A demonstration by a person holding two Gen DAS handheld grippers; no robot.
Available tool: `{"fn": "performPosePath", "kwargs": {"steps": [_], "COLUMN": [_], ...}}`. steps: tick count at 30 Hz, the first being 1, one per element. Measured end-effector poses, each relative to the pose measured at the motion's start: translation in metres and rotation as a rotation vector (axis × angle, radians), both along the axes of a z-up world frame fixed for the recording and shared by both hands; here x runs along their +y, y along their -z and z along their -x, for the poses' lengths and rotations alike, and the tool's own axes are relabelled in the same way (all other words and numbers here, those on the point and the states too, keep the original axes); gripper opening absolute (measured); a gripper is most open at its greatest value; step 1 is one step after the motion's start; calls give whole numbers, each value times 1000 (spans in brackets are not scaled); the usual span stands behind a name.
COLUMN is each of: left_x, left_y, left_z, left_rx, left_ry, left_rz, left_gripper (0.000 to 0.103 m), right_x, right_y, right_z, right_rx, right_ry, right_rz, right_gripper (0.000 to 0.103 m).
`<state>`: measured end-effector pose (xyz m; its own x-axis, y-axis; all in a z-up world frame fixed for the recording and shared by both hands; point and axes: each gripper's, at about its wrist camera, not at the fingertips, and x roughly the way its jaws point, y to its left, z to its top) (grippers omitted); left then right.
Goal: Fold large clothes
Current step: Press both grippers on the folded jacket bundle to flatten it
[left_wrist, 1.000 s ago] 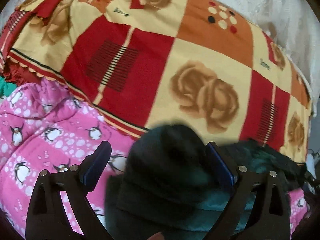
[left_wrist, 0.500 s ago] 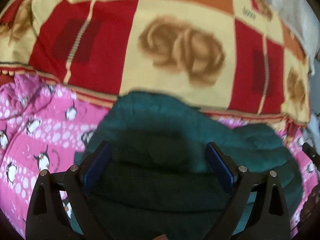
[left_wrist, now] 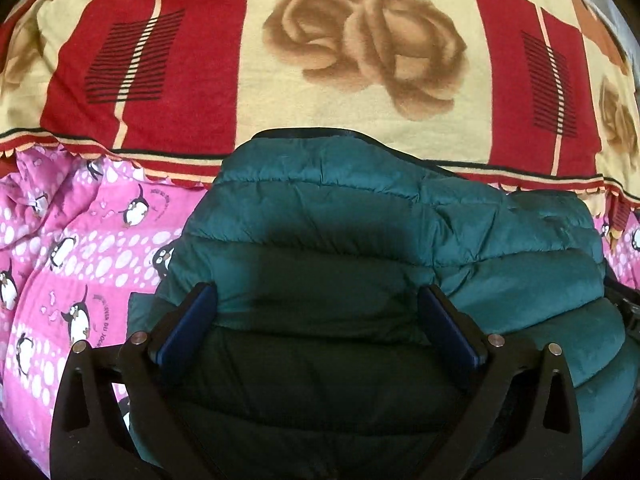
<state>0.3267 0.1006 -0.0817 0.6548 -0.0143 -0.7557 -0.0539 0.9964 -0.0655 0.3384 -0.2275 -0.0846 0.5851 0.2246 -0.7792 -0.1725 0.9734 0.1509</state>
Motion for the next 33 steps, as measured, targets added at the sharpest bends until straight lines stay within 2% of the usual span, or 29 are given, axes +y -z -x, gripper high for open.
{"fn": "performPosePath", "kwargs": {"steps": [6,10,12,14,18,20,23,24,26,28,33], "left_x": [1,-1,-2,-3,-19,-32,-51,-54,-58,-55,-50], "left_y": [-2,-6,-14,-31,-64,-62,-31,-22,-17,-16,-14], "left_z": [1,4,12,28,82,102,109,108,108,109,118], "left_rx": [-9,-14,-23,-56,-171,-162,-41,-27,-45,-39,-66], "left_ry": [0,-10,-23,-44,19,65,102,95,92,77,20], "left_rz": [10,-7,-21,-44,-27,-2,-1,-15,-37,-21,38], "left_gripper": [102,102,102,102,102,102,102,102,102,102,102], "right_x": [-1,3,4,8,27,38,50,55,64,71,58], "right_y": [-1,-9,-23,-45,-80,-76,-49,-33,-22,-16,-18], "right_z": [2,4,12,32,83,102,106,105,106,111,117], "right_rx": [-32,-15,-19,-75,-175,-162,-71,-34,-73,-130,-119], "right_ry": [6,30,71,77,29,22,19,20,-1,-22,22], "right_rz": [-7,34,38,-3,-53,-52,-44,-15,45,117,44], "right_gripper": [66,66,66,66,66,66,67,67,73,76,78]}}
